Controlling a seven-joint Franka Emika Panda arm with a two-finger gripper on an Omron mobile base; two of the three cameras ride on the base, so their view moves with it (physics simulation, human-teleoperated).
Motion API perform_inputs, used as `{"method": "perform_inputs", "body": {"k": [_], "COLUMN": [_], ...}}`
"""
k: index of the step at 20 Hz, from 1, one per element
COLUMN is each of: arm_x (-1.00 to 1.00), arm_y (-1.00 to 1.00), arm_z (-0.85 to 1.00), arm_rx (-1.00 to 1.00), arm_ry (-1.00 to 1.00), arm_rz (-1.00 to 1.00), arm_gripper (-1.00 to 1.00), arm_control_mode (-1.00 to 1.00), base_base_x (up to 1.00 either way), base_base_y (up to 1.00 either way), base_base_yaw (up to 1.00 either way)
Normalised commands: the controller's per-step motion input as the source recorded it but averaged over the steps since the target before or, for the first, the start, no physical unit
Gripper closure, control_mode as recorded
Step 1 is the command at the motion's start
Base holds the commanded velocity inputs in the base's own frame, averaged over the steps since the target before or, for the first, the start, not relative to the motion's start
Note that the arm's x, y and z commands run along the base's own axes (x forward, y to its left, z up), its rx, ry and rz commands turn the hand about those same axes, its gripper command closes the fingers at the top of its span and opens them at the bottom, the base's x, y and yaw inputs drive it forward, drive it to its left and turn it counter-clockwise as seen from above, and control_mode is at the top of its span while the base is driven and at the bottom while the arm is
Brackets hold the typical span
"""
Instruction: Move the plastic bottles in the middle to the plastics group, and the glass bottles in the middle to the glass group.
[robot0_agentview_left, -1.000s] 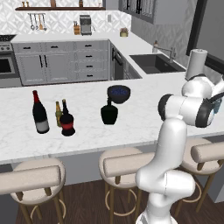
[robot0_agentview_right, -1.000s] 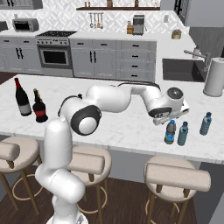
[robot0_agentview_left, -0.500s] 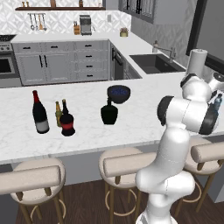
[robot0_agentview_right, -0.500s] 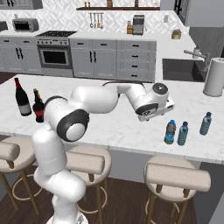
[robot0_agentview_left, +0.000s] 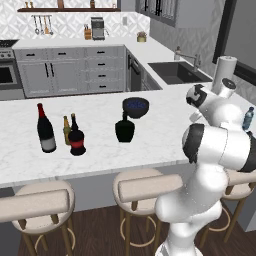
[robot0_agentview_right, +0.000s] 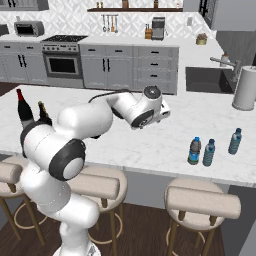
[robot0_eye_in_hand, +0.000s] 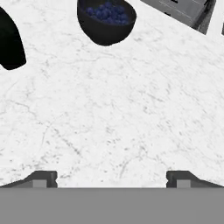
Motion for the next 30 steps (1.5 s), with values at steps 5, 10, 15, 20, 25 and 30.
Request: {"method": "perform_inputs", "body": {"k": [5,10,15,20,25,30], "arm_x": [0.38,0.68,0.01,-0.25,0.09,0.2], "arm_y": [0.95,0.66,0.7,0.14,0.22,0.43], "arm_z": [0.19,0.07,-0.2,0.01,0.02,-0.11], "arm_rx": [0.23,0.39,0.26,0.0,0.01,0.0], "arm_ry": [-0.11,-0.17,-0.18,-0.4,-0.05,0.0], "arm_rz": [0.24,0.36,0.51,0.2,0.1,0.03], "arm_gripper": [-1.0,-1.0,-1.0,-1.0,-1.0,-1.0], "arm_control_mode": [-1.0,-1.0,-1.0,-1.0,-1.0,-1.0], "base_base_x": [0.0,0.0,0.0,0.0,0.0,0.0], "base_base_y": [0.0,0.0,0.0,0.0,0.0,0.0], "base_base_yaw": [0.0,0.0,0.0,0.0,0.0,0.0]}}
